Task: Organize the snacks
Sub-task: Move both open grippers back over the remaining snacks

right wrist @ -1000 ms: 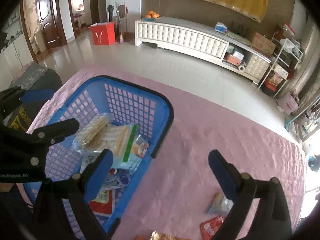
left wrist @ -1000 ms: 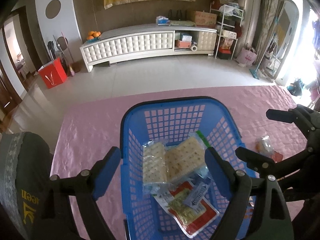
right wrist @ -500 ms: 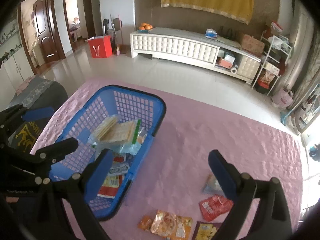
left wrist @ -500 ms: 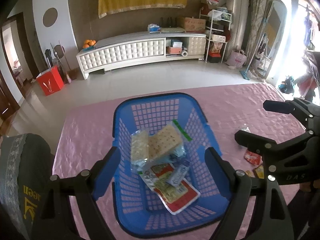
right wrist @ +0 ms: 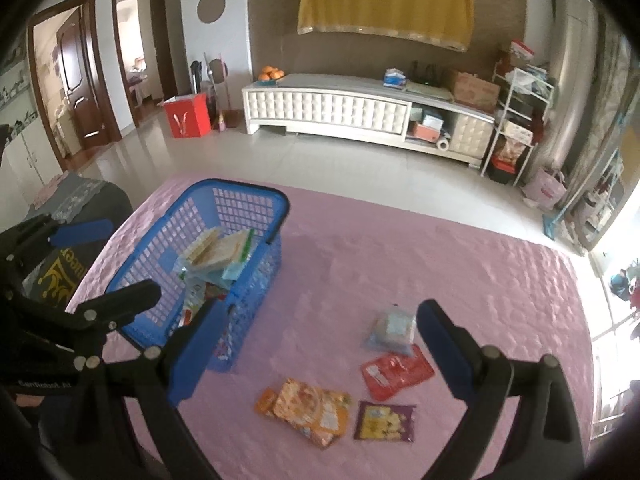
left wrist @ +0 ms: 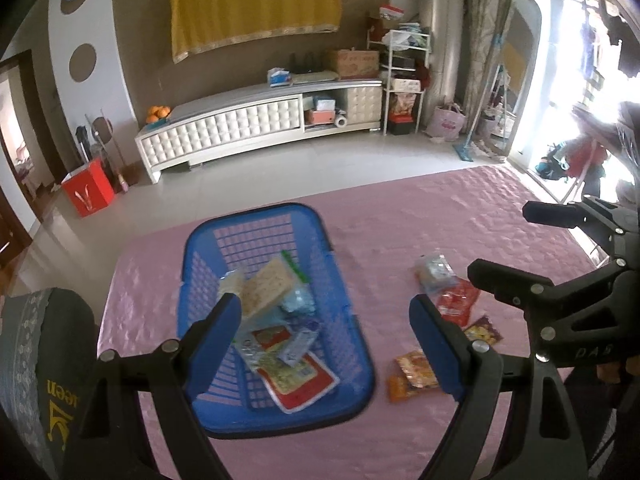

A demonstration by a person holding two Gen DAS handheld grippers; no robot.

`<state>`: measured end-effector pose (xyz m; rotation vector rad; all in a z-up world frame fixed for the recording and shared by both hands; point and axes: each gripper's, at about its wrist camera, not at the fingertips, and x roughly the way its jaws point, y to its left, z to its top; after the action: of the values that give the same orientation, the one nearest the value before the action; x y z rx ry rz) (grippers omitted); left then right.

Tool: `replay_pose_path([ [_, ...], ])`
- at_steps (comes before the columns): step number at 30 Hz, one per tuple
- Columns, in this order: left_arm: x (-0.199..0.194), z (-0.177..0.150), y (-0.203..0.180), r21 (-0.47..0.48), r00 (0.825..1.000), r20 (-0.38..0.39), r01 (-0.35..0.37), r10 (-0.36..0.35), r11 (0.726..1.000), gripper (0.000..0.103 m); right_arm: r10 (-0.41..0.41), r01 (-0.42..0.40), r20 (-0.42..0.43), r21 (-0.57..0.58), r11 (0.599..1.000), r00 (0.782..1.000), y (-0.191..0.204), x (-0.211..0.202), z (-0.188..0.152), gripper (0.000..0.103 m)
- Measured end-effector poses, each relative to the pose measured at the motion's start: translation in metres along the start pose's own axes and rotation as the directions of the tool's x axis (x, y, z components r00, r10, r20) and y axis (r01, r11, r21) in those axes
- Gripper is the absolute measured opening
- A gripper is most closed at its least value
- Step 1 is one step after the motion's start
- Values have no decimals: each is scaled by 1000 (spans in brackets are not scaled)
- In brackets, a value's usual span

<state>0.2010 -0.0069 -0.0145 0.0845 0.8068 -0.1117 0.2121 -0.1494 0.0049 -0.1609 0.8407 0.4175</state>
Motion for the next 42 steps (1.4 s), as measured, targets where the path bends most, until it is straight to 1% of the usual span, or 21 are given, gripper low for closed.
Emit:
replay_pose_path([
  [4,-5,0,-23,24,999,14,29,-29,999,84,23,-23,7,36,999,1000,-19,-13,-12,98],
  [8,-1,-1,-48,45,999,8,51,-52,998,84,1,-1,13,45,999,1000,-31,-20,-23,98],
  [12,10,-3,-67,45,997,-15,76,-75,996,84,-17,17,2,59,998,1000,-48,-21,-34,98],
  [19,32,-9,-99,66,994,-50,98,-95,993,84,-20,23,-40,91,996,999,-79,-12,-56,98],
  [25,52,-28,-117,44,990,-92,115,-111,992,84,-11,21,-96,96,995,995,-102,5,-83,98],
  [28,64,-41,-123,31,988,-117,109,-105,994,84,15,-3,-121,100,995,993,-112,16,-96,98],
  [30,69,-49,-127,27,989,-121,95,-91,995,84,33,-21,-146,80,997,989,-115,26,-105,98],
  [34,80,-69,-132,2,987,-140,78,-76,997,84,51,-52,-199,2,999,979,-112,45,-120,98],
  [37,89,-87,-134,-39,983,-165,72,-78,997,84,70,-86,-234,-58,995,970,-105,57,-130,98],
  [40,99,-99,-136,-46,978,-197,62,-70,997,84,85,-125,-263,-139,982,961,-95,67,-140,98],
  [42,104,-109,-135,-66,976,-211,46,-59,997,84,78,-150,-276,-251,956,958,-85,74,-145,98],
])
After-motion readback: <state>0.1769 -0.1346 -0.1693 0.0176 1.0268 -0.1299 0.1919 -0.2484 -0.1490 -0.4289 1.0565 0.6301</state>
